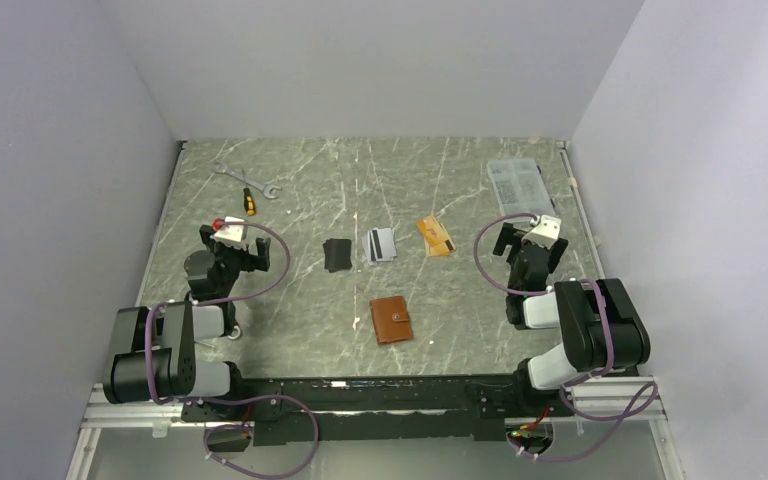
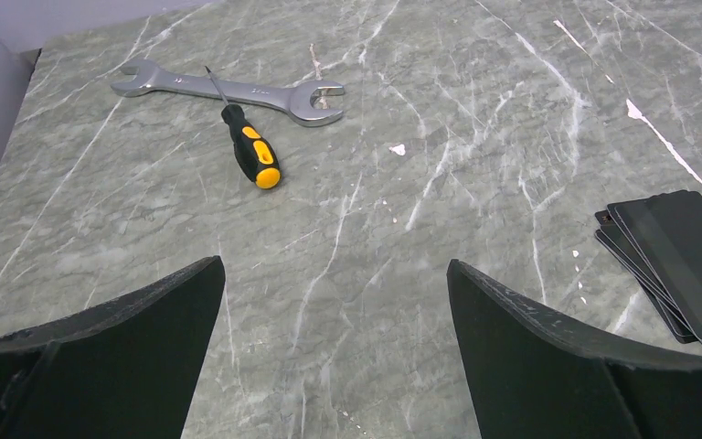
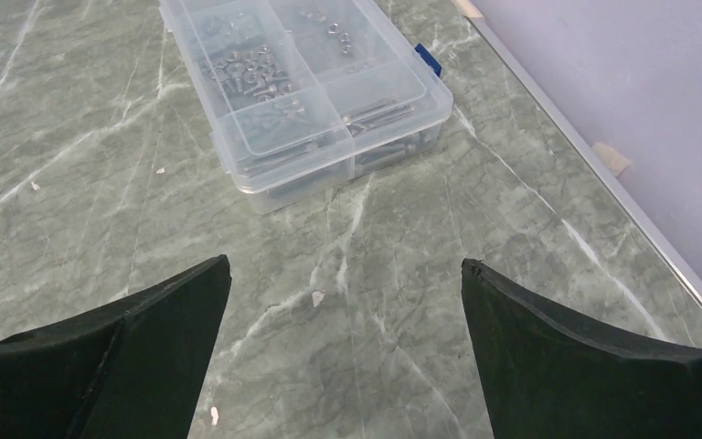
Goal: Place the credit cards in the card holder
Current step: Open the card holder at the center of the board.
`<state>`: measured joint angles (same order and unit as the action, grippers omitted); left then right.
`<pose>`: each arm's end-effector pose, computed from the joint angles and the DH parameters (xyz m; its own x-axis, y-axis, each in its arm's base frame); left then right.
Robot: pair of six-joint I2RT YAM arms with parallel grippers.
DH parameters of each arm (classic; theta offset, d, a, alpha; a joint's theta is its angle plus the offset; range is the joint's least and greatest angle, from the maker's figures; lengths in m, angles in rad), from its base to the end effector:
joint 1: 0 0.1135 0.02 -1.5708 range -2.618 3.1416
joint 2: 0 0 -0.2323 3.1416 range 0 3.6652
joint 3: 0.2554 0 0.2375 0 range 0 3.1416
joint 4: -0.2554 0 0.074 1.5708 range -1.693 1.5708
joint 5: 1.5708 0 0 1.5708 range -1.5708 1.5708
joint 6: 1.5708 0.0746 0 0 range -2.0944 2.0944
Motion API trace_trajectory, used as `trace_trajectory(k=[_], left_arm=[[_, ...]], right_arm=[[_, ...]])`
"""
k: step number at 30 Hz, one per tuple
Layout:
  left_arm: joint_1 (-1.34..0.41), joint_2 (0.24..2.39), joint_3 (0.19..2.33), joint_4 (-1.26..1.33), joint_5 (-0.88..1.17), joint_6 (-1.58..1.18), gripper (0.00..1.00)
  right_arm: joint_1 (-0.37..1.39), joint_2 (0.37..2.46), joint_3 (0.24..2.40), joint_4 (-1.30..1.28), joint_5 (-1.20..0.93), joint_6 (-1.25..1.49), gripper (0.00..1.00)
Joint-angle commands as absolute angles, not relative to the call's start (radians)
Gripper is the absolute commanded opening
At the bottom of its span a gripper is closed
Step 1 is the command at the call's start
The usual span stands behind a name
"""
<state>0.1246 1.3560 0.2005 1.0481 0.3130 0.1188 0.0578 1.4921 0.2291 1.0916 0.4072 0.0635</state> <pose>0.2631 0.0098 0.1389 -0.0836 0.1032 -0.9911 0.1968 0.9767 0.0851 0.2702 -0.0140 0.1200 -0.1486 0.0498 -0.9876 0.3467 0.9380 -0.0049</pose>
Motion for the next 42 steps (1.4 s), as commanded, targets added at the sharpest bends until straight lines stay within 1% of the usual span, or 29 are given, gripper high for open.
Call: trace_trajectory(k=[1, 6, 8, 9, 10, 11, 12, 13, 15, 16, 17, 21, 22, 24, 25, 26, 28, 31, 34, 38, 42], left_arm=[[0.122, 1.342, 0.213, 1.07, 0.322, 0.124, 0.99], [0.123, 1.341, 0.214, 1.069, 0.325, 0.123, 0.99], [0.124, 1.332, 0.218, 1.074, 0.332, 0.117, 0.99], [0.125, 1.309, 0.243, 1.018, 0.336, 0.119, 0.99], [0.127, 1.271, 0.293, 0.851, 0.339, 0.118, 0.99], [0.126, 1.236, 0.38, 0.651, 0.338, 0.134, 0.99], [0.126, 1.213, 0.483, 0.456, 0.351, 0.166, 0.99], [0.126, 1.207, 0.566, 0.306, 0.374, 0.19, 0.99], [0.126, 1.205, 0.691, 0.094, 0.414, 0.203, 0.99], [0.126, 1.192, 0.724, 0.023, 0.436, 0.211, 0.99], [0.126, 1.176, 0.745, -0.043, 0.462, 0.22, 0.99], [0.126, 1.066, 0.776, -0.193, 0.531, 0.226, 0.99], [0.124, 1.038, 0.783, -0.225, 0.552, 0.223, 0.99], [0.104, 0.996, 0.798, -0.297, 0.586, 0.226, 0.99], [0.079, 0.98, 0.806, -0.337, 0.587, 0.234, 0.99], [0.042, 0.969, 0.812, -0.38, 0.574, 0.248, 0.99], [-0.039, 0.956, 0.812, -0.44, 0.548, 0.264, 0.99], [-0.095, 0.977, 0.802, -0.465, 0.555, 0.227, 0.99], [-0.155, 1.036, 0.808, -0.496, 0.562, 0.168, 0.99], [-0.24, 1.111, 0.809, -0.499, 0.577, 0.05, 0.99], [-0.34, 1.197, 0.831, -0.498, 0.573, -0.04, 0.99]], right_arm=[[0.054, 1.478, 0.241, 1.122, 0.394, 0.077, 1.0], [0.056, 1.471, 0.239, 1.139, 0.423, 0.067, 1.0], [0.064, 1.434, 0.258, 1.067, 0.424, 0.064, 1.0], [0.086, 1.406, 0.278, 1.035, 0.447, 0.048, 1.0], [0.114, 1.367, 0.319, 0.92, 0.526, 0.052, 1.0], [0.123, 1.324, 0.389, 0.753, 0.59, 0.101, 1.0], [0.121, 1.296, 0.458, 0.517, 0.61, 0.18, 1.0], [0.115, 1.286, 0.528, 0.378, 0.641, 0.273, 1.0], [0.109, 1.288, 0.666, 0.107, 0.682, 0.536, 1.0], [0.093, 1.288, 0.707, 0.029, 0.608, 0.609, 1.0], [0.074, 1.284, 0.727, -0.004, 0.512, 0.616, 1.0], [0.088, 1.192, 0.719, -0.025, 0.245, 0.545, 1.0], [0.13, 1.165, 0.712, -0.029, 0.243, 0.514, 1.0], [0.266, 1.141, 0.732, -0.107, 0.353, 0.475, 1.0], [0.364, 1.141, 0.749, -0.153, 0.397, 0.462, 1.0], [0.409, 1.143, 0.767, -0.213, 0.454, 0.471, 1.0], [0.569, 1.128, 0.768, -0.282, 0.534, 0.498, 1.0], [0.75, 1.094, 0.733, -0.359, 0.598, 0.556, 1.0], [0.916, 1.108, 0.712, -0.433, 0.652, 0.633, 1.0], [1.083, 1.171, 0.713, -0.493, 0.63, 0.758, 0.99], [1.144, 1.142, 0.638, -0.379, 0.471, 0.816, 0.94]])
